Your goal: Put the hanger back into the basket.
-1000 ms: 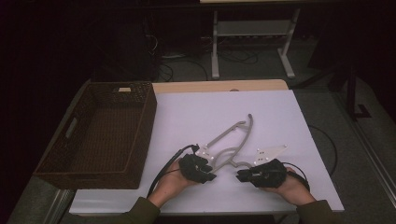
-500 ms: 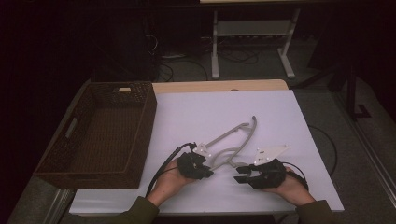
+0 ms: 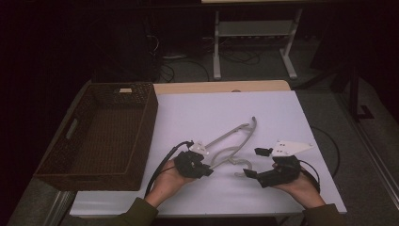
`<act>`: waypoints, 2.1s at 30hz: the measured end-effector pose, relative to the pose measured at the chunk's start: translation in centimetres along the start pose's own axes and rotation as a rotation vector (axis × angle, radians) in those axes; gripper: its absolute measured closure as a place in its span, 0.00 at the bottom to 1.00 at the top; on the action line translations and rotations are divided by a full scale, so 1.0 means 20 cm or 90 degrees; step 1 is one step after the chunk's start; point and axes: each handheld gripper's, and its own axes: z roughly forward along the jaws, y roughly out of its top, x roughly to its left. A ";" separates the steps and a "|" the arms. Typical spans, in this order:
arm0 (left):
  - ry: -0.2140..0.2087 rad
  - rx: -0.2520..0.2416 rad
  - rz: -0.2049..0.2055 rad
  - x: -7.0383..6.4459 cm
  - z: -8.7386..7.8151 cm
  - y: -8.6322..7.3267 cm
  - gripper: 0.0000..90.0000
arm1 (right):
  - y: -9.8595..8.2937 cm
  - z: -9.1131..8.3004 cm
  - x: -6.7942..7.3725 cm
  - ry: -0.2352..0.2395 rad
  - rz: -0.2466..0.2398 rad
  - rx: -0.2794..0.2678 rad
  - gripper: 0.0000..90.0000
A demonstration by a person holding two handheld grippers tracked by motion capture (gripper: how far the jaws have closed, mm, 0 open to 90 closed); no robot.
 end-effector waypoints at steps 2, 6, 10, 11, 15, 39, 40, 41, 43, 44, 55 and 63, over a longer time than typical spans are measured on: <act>0.004 -0.005 -0.003 0.01 -0.02 0.00 0.91 | 0.00 -0.03 -0.01 -0.005 0.000 -0.015 0.15; 0.005 -0.024 -0.025 0.02 -0.08 0.01 0.91 | -0.02 -0.08 -0.02 -0.019 0.013 -0.031 0.15; 0.010 -0.031 -0.032 0.02 -0.11 0.01 0.91 | -0.04 -0.09 -0.03 -0.026 0.016 -0.034 0.15; 0.010 -0.036 -0.034 0.03 -0.12 0.02 0.91 | -0.04 -0.10 -0.03 -0.025 0.020 -0.038 0.14; 0.017 -0.058 -0.043 0.04 -0.19 0.04 0.91 | -0.08 -0.12 -0.05 -0.043 0.028 -0.038 0.14; 0.047 -0.139 -0.084 0.11 -0.69 0.17 0.92 | -0.17 -0.17 -0.14 -0.121 0.055 -0.046 0.14; 0.049 -0.141 -0.086 0.12 -0.71 0.17 0.92 | -0.17 -0.17 -0.14 -0.121 0.056 -0.047 0.14; 0.050 -0.143 -0.089 0.13 -0.74 0.16 0.92 | -0.17 -0.17 -0.14 -0.121 0.056 -0.048 0.14; 0.048 -0.150 -0.090 0.14 -0.78 0.16 0.92 | -0.17 -0.17 -0.14 -0.123 0.055 -0.047 0.14; 0.045 -0.155 -0.092 0.15 -0.80 0.15 0.92 | -0.17 -0.17 -0.14 -0.122 0.056 -0.046 0.14; 0.079 -0.183 -0.118 0.24 -1.06 0.05 0.92 | -0.17 -0.17 -0.14 -0.125 0.058 -0.047 0.14; 0.128 -0.172 -0.142 0.34 -1.22 -0.09 0.92 | -0.17 -0.17 -0.15 -0.128 0.059 -0.050 0.14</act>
